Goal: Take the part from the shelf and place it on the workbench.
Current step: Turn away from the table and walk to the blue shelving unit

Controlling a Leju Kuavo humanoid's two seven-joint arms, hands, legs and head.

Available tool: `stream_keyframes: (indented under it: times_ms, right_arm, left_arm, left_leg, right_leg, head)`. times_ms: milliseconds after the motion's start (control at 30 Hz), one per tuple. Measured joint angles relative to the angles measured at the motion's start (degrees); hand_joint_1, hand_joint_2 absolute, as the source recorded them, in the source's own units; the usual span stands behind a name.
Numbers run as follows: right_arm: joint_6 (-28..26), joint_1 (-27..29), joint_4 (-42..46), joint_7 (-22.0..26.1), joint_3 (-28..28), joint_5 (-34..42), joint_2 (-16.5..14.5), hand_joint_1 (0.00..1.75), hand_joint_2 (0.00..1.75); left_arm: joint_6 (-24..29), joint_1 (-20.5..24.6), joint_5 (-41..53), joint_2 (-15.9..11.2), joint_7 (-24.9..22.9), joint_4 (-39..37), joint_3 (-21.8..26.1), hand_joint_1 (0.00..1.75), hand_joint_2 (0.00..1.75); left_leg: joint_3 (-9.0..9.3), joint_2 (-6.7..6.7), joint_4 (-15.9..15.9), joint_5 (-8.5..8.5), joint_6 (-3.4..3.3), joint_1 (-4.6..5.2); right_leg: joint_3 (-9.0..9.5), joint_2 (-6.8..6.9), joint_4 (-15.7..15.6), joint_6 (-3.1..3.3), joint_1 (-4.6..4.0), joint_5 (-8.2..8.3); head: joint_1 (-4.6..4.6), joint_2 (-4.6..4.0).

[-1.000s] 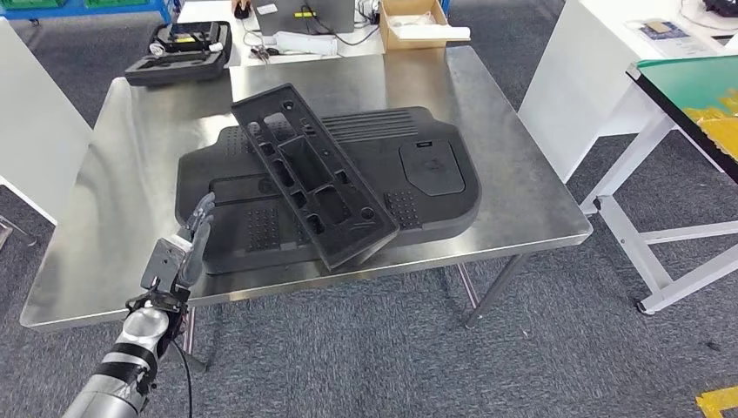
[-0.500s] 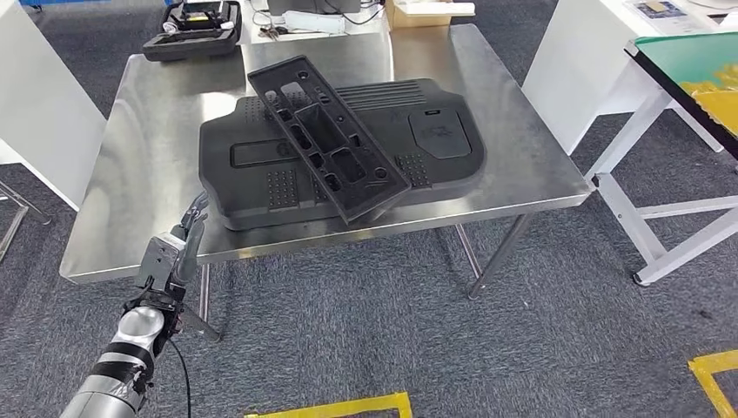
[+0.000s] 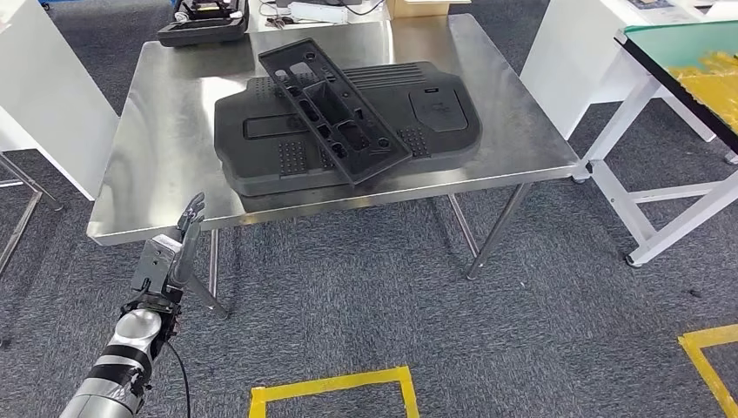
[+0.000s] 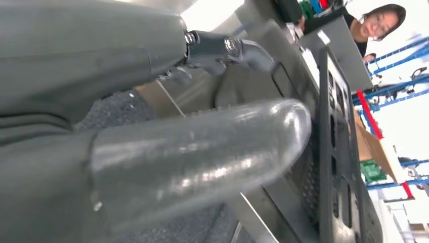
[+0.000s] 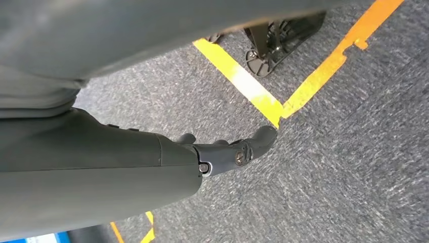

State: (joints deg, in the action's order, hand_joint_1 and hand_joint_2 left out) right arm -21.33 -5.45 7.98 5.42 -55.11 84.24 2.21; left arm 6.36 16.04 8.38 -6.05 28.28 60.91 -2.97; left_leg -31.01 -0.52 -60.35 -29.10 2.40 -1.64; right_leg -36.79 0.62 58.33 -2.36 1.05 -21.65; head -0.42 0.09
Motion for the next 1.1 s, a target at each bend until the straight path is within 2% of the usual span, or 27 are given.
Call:
stream_keyframes:
  times_ms: [67,100,133,167,233,267,300,333,367,400,433,467,500,567,600,633,667,733,767,800,833,900,933,967,1000,1067,1100]
  right_arm:
    - [0.0,0.1,0.0,0.0,0.0,0.0,0.0,0.0,0.0]
    - [0.0,0.1,0.0,0.0,0.0,0.0,0.0,0.0,0.0]
    - [0.0,0.2,0.0,0.0,0.0,0.0,-0.1,0.0,0.0]
    - [0.0,0.2,0.0,0.0,0.0,0.1,-0.1,0.0,0.0]
    - [0.0,0.1,0.0,0.1,0.0,0.1,-0.2,0.0,0.0]
    - [0.0,0.1,0.0,0.2,0.0,0.1,-0.3,0.0,0.0]
    - [0.0,0.1,0.0,0.3,0.0,0.0,-0.3,0.0,0.0]
    - [0.0,0.1,0.0,0.5,0.0,-0.1,-0.3,0.0,0.0]
    - [0.0,0.1,0.0,0.7,0.0,-0.3,-0.3,0.0,0.0]
    - [0.1,0.0,0.0,0.8,0.0,-0.7,-0.2,0.0,0.0]
    - [0.1,0.0,0.0,1.0,0.0,-1.0,-0.2,0.0,0.0]
    - [0.2,0.0,0.0,1.1,-0.1,-1.3,-0.1,0.0,0.0]
    - [0.2,0.1,0.0,1.1,-0.1,-1.5,-0.1,0.0,0.0]
    - [0.2,0.1,0.0,1.2,-0.2,-1.7,-0.2,0.0,0.0]
    - [0.2,0.1,0.0,1.2,-0.2,-1.7,-0.3,0.0,0.0]
    - [0.2,0.1,0.0,1.3,-0.2,-1.7,-0.3,0.0,0.0]
    - [0.1,0.2,0.0,1.3,-0.2,-1.7,-0.4,0.0,0.0]
    - [0.1,0.3,0.0,1.2,-0.4,-1.7,-0.4,0.0,0.0]
    - [0.0,0.4,0.0,1.2,-0.4,-1.6,-0.5,0.0,0.0]
    - [0.0,0.5,0.0,1.2,-0.5,-1.6,-0.6,0.0,0.0]
    - [0.0,0.5,0.0,1.2,-0.6,-1.5,-0.7,0.0,0.0]
    - [-0.2,0.6,0.0,1.2,-0.6,-1.3,-0.9,0.0,0.0]
    - [-0.2,0.5,0.0,1.2,-0.6,-1.1,-1.0,0.0,0.0]
    - [-0.3,0.5,0.0,1.3,-0.6,-0.9,-1.1,0.0,0.0]
    - [-0.3,0.5,0.0,1.3,-0.6,-0.7,-1.1,0.0,0.0]
    - [-0.4,0.4,-0.1,1.5,-0.6,-0.4,-1.3,0.0,0.0]
    - [-0.5,0.3,-0.1,1.6,-0.6,-0.4,-1.3,0.0,0.0]
  left_arm:
    - [0.0,0.1,0.0,0.0,0.0,0.0,0.0,0.0,0.0]
    - [0.0,0.1,0.0,0.0,0.0,0.0,0.0,0.0,0.0]
    - [0.0,0.2,0.0,0.0,0.0,0.0,0.0,0.0,0.0]
    - [0.0,0.2,0.0,0.0,0.0,0.0,0.0,0.0,0.0]
    - [0.0,0.2,0.0,0.0,0.0,0.0,0.0,0.0,0.0]
    - [0.0,0.2,0.0,0.0,0.0,0.0,0.1,0.0,0.0]
    - [-0.1,0.1,0.0,0.0,0.0,0.0,0.1,0.0,0.0]
    - [-0.1,0.1,0.0,0.0,0.0,0.0,0.1,0.0,0.0]
    - [0.0,0.0,0.0,0.0,0.1,0.0,0.3,0.0,0.0]
    - [0.0,-0.1,0.0,0.1,0.1,0.0,0.4,0.0,0.0]
    - [0.0,-0.2,-0.1,0.1,0.1,0.0,0.5,0.0,0.0]
    - [0.0,-0.4,-0.2,0.3,0.1,0.0,0.7,0.0,0.0]
    - [0.0,-0.6,-0.3,0.4,0.2,0.0,0.8,0.0,0.0]
    - [0.0,-1.2,-0.8,0.6,0.2,0.0,1.3,0.0,0.0]
    - [-0.2,-1.5,-1.3,0.6,0.2,-0.1,1.5,0.0,0.0]
    - [-0.5,-1.9,-2.2,0.7,0.3,-0.3,1.9,0.0,0.0]
    - [-0.9,-2.3,-3.2,0.9,0.4,-0.6,2.4,0.0,0.0]
    - [-1.6,-3.5,-4.9,1.3,0.9,-1.5,3.4,0.0,0.0]
    - [-1.8,-4.2,-5.6,1.6,1.3,-2.1,3.9,0.0,0.0]
    - [-1.9,-5.0,-6.1,2.0,1.7,-2.7,4.4,0.0,0.0]
    - [-2.0,-5.6,-6.8,2.3,2.1,-3.5,5.0,0.0,0.0]
    - [-2.0,-6.6,-8.6,3.2,2.9,-5.2,6.7,0.0,0.0]
    - [-2.0,-6.9,-9.5,3.7,3.4,-6.3,7.6,0.0,0.0]
    - [-1.7,-7.3,-10.4,4.3,4.0,-7.7,8.7,0.0,0.0]
    - [-1.4,-7.6,-11.2,4.8,4.7,-9.1,9.9,0.0,0.0]
    - [-0.7,-8.2,-12.3,5.5,6.0,-11.9,12.1,0.0,0.0]
    - [-0.2,-8.2,-12.5,5.7,6.8,-13.8,13.3,0.0,0.0]
  left_leg:
    - [-1.04,0.15,0.2,0.77,-1.66,0.19]
    - [-1.63,0.24,0.2,1.41,-2.56,0.26]
    - [-2.37,0.32,0.4,2.16,-3.32,0.27]
    - [-3.13,0.37,0.4,2.91,-3.86,0.29]
    - [-5.12,0.34,0.4,4.44,-4.26,0.48]
    - [-6.17,0.32,0.3,5.16,-4.27,0.58]
    - [-7.18,0.31,0.3,5.87,-4.2,0.67]
    - [-8.11,0.15,0.3,6.54,-4.08,0.75]
    - [-8.97,-0.11,0.3,7.26,-3.9,0.82]
    - [-9.67,-0.35,0.3,7.94,-3.66,0.81]
    - [-10.19,-0.59,0.3,8.59,-3.36,0.83]
    - [-10.45,-0.77,0.4,9.26,-3.02,0.84]
    - [-10.51,-0.93,0.6,9.89,-2.65,0.83]
    - [-10.46,-1.45,1.3,11.03,-1.89,0.78]
    - [-10.66,-1.4,1.2,10.7,-1.6,0.72]
    - [-11.13,-1.15,0.1,9.35,-1.34,0.65]
    - [-11.91,-0.76,-2.1,7.15,-1.08,0.55]
    - [-13.99,-0.16,-9.0,2.13,-0.42,0.4]
    - [-14.68,-0.01,-12.2,0.87,-0.07,0.27]
    - [-14.65,0.17,-13.9,0.6,0.27,0.1]
    - [-13.58,0.45,-13.5,1.23,0.59,-0.12]
    - [-8.77,2.17,-7.3,3.27,1.23,-0.49]
    - [-6.6,3.11,-4.3,3.97,1.07,-0.37]
    - [-5.28,3.87,-2.3,4.23,0.69,-0.18]
    - [-4.88,4.1,-1.5,3.77,0.03,0.07]
    - [-5.22,2.95,-1.4,3.56,-1.42,0.19]
    - [-5.31,2.25,-1.0,3.46,-1.93,0.11]
  right_leg:
    - [-0.48,-0.03,-0.1,-0.9,0.07,0.66]
    - [-1.08,-0.09,0.5,-1.02,0.12,-0.01]
    - [-1.96,-0.17,2.0,-0.89,0.17,-1.63]
    - [-3.09,-0.26,4.8,-0.56,0.22,-4.08]
    - [-5.27,-0.37,12.5,-0.18,0.18,-8.9]
    - [-5.64,-0.39,15.5,-0.39,0.16,-9.94]
    - [-5.19,-0.39,17.0,-0.79,0.13,-9.88]
    - [-3.76,-0.44,16.5,-1.2,0.05,-8.89]
    - [-1.35,-0.83,14.1,-1.28,-0.09,-7.77]
    - [2.03,-1.8,10.2,-0.73,-0.35,-7.5]
    - [5.51,-2.7,5.8,0.01,-0.62,-8.05]
    - [8.07,-3.39,2.3,0.7,-0.94,-8.93]
    - [9.68,-3.62,-0.1,1.22,-1.25,-9.8]
    - [9.78,-2.63,-1.2,1.54,-1.21,-9.5]
    - [9.7,-2.1,-1.4,1.92,-0.96,-9.02]
    - [9.53,-1.53,-1.7,2.36,-0.64,-8.5]
    - [9.32,-0.92,-1.8,2.7,-0.35,-8.03]
    - [8.78,0.26,-1.8,2.99,-0.39,-7.51]
    - [8.61,0.86,-1.7,2.95,-0.38,-7.32]
    - [8.52,1.47,-1.7,2.88,-0.33,-7.19]
    - [8.52,2.05,-1.6,2.81,-0.24,-7.11]
    - [8.63,3.26,-1.3,2.37,-0.12,-7.28]
    - [8.48,3.83,-1.0,1.97,-0.23,-7.47]
    - [8.4,4.33,-0.7,1.5,-0.4,-7.71]
    - [8.44,4.76,-0.6,1.09,-0.62,-7.93]
    - [8.7,5.55,-0.5,0.48,-0.71,-8.15]
    - [8.68,5.32,-0.2,0.23,-0.59,-8.4]
  head:
    - [0.15,0.0]
    - [0.23,0.0]
    - [0.32,0.0]
    - [0.39,0.0]
    - [0.48,0.0]
    - [0.47,0.0]
    - [0.48,0.0]
    - [0.48,0.0]
    - [0.49,0.0]
    - [0.44,0.0]
    - [0.45,0.0]
    - [0.46,0.0]
    - [0.47,0.0]
    - [0.51,0.0]
    - [0.45,0.0]
    - [0.3,0.0]
    - [0.15,0.0]
    - [-0.11,0.0]
    - [-0.13,0.0]
    - [-0.13,0.0]
    - [-0.15,0.0]
    - [-0.17,0.0]
    - [-0.33,0.0]
    - [-0.38,0.0]
    - [-0.48,0.0]
    - [-0.44,0.0]
    - [-0.45,0.0]
